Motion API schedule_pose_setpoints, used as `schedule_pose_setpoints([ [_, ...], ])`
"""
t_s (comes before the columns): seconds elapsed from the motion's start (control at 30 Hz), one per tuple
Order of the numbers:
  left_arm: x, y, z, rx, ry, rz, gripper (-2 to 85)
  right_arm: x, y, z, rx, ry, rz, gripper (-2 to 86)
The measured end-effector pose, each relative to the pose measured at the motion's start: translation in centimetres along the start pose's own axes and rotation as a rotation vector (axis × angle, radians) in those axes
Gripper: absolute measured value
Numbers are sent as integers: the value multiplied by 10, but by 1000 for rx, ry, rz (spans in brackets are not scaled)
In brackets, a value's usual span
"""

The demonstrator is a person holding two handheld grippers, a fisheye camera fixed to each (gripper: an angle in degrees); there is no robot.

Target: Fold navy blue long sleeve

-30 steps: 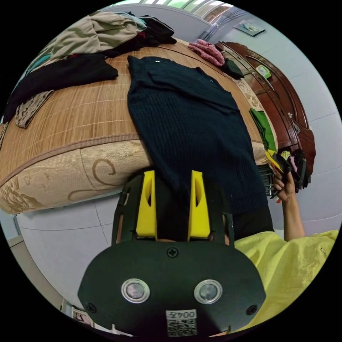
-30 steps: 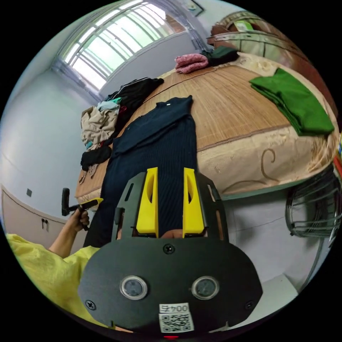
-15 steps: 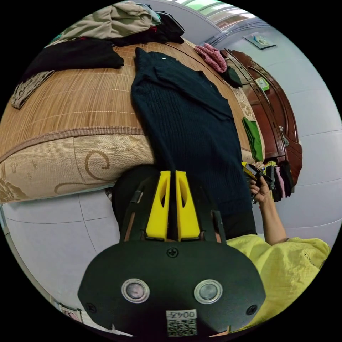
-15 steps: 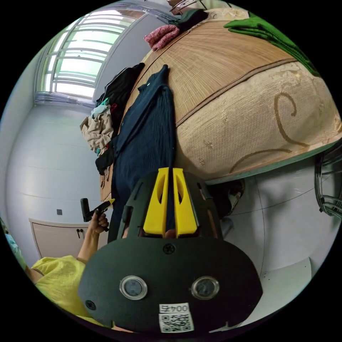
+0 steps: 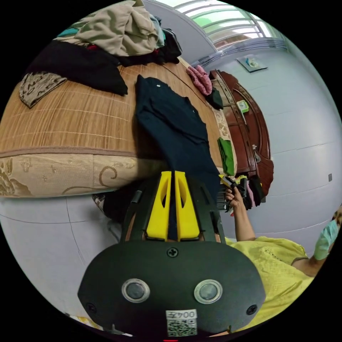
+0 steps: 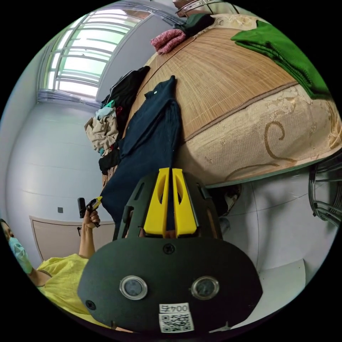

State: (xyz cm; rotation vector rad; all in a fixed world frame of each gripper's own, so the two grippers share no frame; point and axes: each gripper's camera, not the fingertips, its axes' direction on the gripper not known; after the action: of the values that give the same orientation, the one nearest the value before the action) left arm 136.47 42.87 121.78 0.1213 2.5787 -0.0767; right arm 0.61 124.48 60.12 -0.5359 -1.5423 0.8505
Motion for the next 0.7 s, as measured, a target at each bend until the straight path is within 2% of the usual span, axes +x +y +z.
schedule_pose_setpoints([
  [0.23, -84, 26, 64, -109, 31, -152, 20, 59, 20, 12, -25, -52, 113, 21],
  [0.53, -149, 73, 99, -25, 207, -191, 27, 101, 56, -6, 4, -178, 112, 76],
  [0.7, -179, 122, 104, -12, 279, -218, 38, 114, 95, -20, -35, -190, 84, 77],
])
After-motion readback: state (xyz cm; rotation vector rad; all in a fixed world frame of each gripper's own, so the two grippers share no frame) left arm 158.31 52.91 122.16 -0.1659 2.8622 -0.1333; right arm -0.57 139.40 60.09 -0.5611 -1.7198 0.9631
